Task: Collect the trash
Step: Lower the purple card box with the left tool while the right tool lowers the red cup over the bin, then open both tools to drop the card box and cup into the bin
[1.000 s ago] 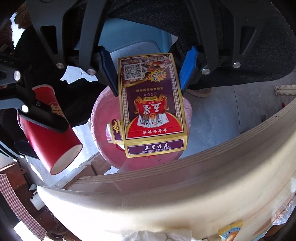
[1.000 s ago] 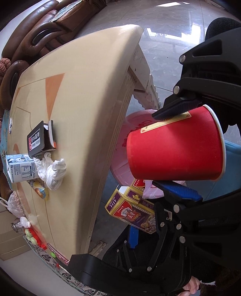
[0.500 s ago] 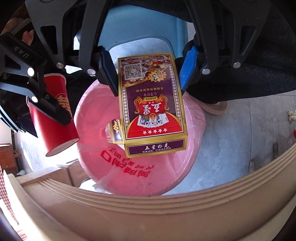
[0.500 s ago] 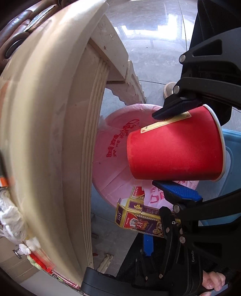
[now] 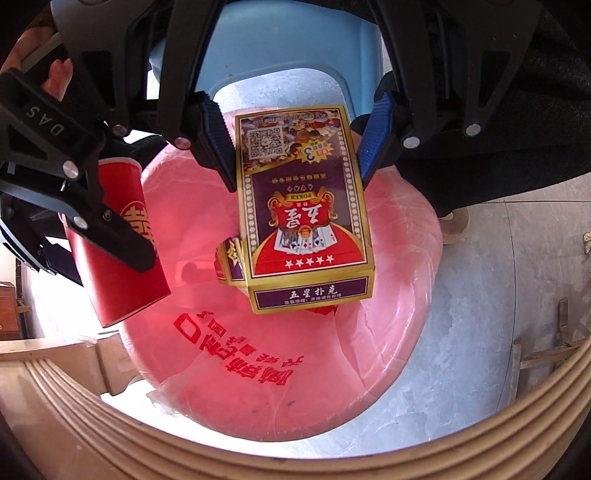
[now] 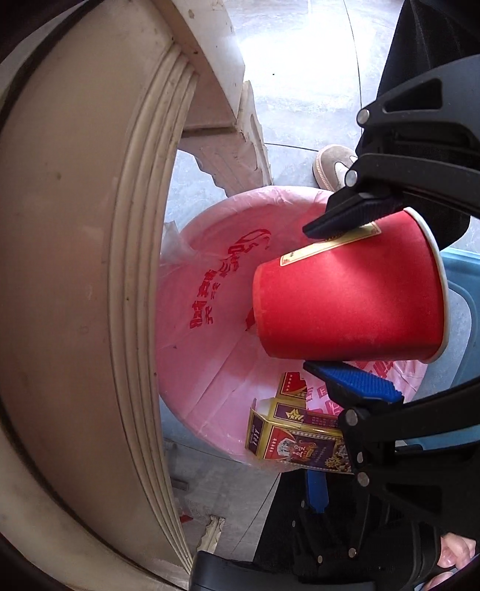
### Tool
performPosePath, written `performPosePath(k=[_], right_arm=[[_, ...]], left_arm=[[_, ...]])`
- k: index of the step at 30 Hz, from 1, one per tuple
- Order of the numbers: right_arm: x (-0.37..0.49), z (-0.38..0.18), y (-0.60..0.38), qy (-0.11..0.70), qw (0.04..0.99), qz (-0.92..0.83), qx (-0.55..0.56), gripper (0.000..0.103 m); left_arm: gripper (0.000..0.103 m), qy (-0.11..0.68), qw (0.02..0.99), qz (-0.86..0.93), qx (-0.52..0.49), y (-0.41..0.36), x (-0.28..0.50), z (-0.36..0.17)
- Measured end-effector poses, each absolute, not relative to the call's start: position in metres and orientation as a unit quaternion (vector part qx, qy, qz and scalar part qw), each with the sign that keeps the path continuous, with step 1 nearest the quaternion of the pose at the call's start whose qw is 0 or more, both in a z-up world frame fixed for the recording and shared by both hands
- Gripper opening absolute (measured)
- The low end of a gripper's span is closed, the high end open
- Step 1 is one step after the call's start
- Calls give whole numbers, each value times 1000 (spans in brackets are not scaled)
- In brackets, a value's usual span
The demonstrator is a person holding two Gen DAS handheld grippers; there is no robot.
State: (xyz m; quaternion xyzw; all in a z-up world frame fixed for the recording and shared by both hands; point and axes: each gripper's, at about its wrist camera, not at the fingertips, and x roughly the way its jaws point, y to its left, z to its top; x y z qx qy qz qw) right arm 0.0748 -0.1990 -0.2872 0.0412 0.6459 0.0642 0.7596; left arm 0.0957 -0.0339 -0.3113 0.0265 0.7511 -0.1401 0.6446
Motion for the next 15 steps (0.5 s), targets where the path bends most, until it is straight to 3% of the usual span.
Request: performPosePath(k=[13, 15], right_arm=[[80, -303, -199, 663, 745, 64, 42, 67], [80, -303, -198, 664, 744, 64, 40, 67]], left_arm=[[62, 768, 626, -135, 20, -33, 101, -325], [67, 769, 625, -132, 23, -33, 101, -326]])
